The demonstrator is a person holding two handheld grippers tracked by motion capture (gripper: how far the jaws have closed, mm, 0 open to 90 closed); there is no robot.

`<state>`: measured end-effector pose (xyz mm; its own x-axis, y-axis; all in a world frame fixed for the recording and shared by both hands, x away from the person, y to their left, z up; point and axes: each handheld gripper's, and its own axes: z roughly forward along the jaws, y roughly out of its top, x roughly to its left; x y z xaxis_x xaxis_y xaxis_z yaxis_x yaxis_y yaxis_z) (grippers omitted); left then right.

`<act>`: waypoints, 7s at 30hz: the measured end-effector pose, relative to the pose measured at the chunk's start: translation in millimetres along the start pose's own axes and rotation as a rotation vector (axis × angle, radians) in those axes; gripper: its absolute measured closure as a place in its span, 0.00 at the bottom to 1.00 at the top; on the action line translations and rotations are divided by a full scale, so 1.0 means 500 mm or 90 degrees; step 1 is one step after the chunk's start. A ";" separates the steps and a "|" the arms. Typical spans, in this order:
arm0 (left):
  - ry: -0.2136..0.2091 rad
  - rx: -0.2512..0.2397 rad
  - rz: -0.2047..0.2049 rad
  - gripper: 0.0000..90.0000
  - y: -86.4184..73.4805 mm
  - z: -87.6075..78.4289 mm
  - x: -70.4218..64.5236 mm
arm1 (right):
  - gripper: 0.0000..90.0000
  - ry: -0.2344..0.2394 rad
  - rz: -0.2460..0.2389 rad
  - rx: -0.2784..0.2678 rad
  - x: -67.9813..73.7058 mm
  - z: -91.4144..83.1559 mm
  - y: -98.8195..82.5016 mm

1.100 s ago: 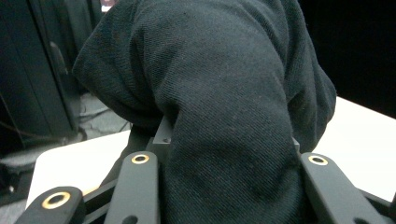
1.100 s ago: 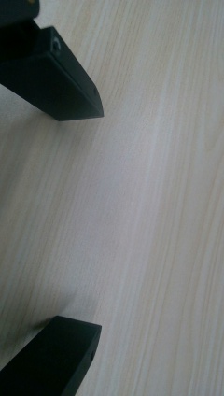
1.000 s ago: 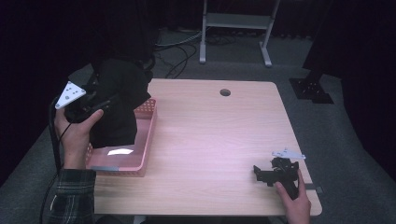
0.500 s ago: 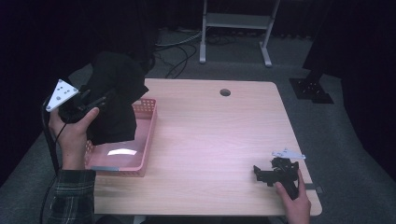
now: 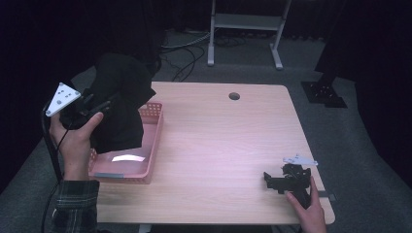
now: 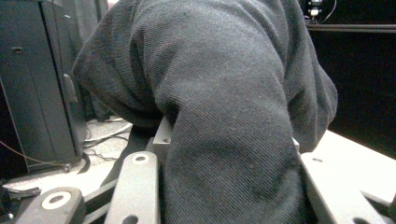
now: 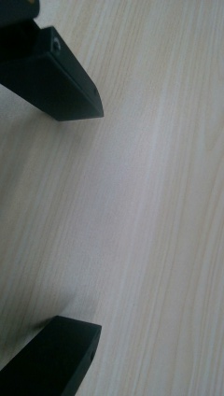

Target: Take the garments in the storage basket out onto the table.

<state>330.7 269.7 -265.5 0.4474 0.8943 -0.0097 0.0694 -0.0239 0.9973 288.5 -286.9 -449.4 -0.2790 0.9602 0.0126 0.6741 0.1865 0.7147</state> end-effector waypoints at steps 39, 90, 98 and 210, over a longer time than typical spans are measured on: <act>-0.119 -0.010 -0.029 0.64 -0.016 0.128 -0.334 | 0.00 0.000 0.000 0.001 0.000 0.000 0.000; -0.135 0.209 -0.014 0.63 -0.312 0.303 -0.469 | 0.00 0.000 0.001 0.001 0.000 0.000 0.000; -0.127 0.256 -0.001 0.61 -0.313 0.321 -0.475 | 0.00 0.000 0.000 0.001 0.000 0.000 0.000; -0.210 -0.034 0.020 0.02 -0.222 0.096 -0.403 | 0.00 0.000 0.000 0.001 0.000 0.000 0.000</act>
<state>275.7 70.6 -377.5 0.7136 0.7005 0.0070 0.0078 -0.0179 0.9998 288.4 -286.9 -449.4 -0.2788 0.9603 0.0127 0.6753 0.1866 0.7136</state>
